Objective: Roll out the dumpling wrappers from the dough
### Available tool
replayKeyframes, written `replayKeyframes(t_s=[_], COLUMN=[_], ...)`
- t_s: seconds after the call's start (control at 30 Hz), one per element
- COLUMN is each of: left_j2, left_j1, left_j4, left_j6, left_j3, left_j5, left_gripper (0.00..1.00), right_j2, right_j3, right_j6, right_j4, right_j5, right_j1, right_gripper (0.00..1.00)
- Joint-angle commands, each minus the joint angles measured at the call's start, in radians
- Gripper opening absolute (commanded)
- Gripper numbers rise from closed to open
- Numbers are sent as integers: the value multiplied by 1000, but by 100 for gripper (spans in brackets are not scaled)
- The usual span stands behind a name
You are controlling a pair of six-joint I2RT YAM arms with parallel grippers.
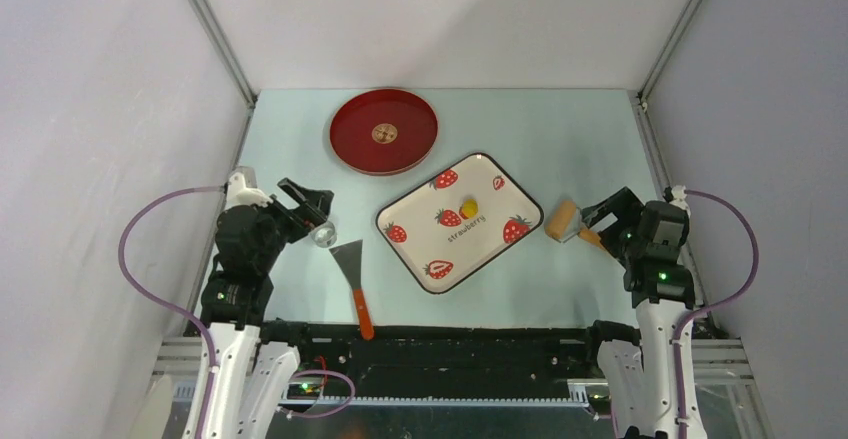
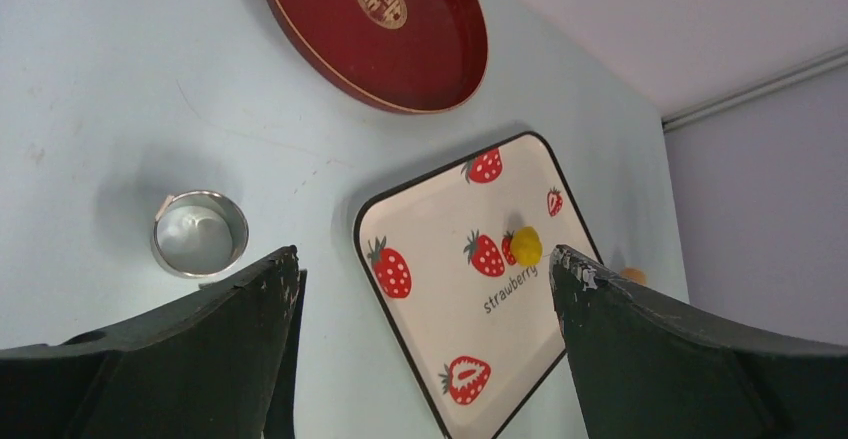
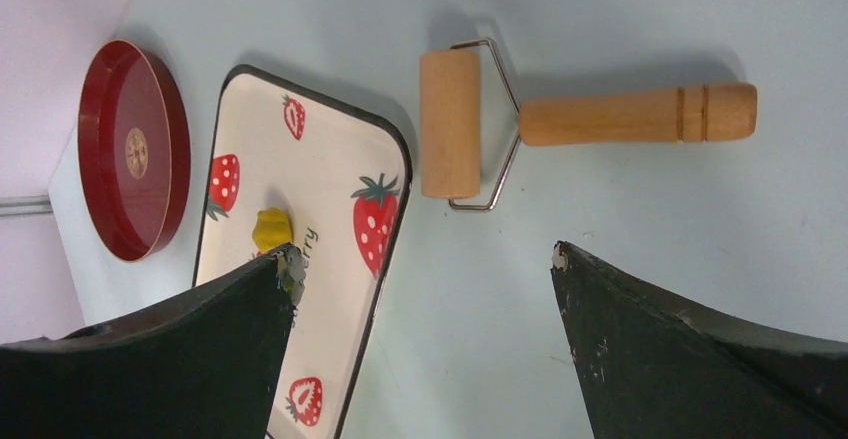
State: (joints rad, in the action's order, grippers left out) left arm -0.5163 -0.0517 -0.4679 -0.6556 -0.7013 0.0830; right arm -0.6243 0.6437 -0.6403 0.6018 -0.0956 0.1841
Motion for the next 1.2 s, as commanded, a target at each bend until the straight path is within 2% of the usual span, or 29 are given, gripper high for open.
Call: replayKeyframes(t_s=[0.0, 0.17, 0.3, 0.37, 0.5, 0.6, 0.73, 0.97, 1.17], left_j2=[-19, -117, -224, -285, -423, -552, -694, -910, -997], left_j1=[9, 9, -30, -94, -288, -459, -611, -803, -897], left_j4=[-39, -41, -41, -41, -39, -37, -18, 20, 44], left_j6=[8, 63, 92, 102, 99, 96, 87, 106, 130], left_j3=[-9, -14, -27, -45, -108, -174, -282, -478, -566], left_j5=[63, 186, 223, 196, 96, 19, -5, 12, 44], left_gripper=[98, 98, 98, 98, 98, 98, 98, 98, 98], right_j2=[-33, -151, -234, -266, -318, -362, -431, -617, -766], right_j3=[11, 23, 34, 42, 70, 80, 92, 157, 268], right_j6=[-23, 10, 40, 62, 97, 108, 126, 105, 135], right_j4=[37, 49, 49, 44, 36, 25, -14, -76, -92], right_j5=[-16, -11, 19, 30, 41, 39, -35, -67, -26], right_j1=[5, 5, 5, 6, 32, 116, 244, 292, 259], right_gripper=[100, 100, 100, 100, 100, 100, 100, 90, 89])
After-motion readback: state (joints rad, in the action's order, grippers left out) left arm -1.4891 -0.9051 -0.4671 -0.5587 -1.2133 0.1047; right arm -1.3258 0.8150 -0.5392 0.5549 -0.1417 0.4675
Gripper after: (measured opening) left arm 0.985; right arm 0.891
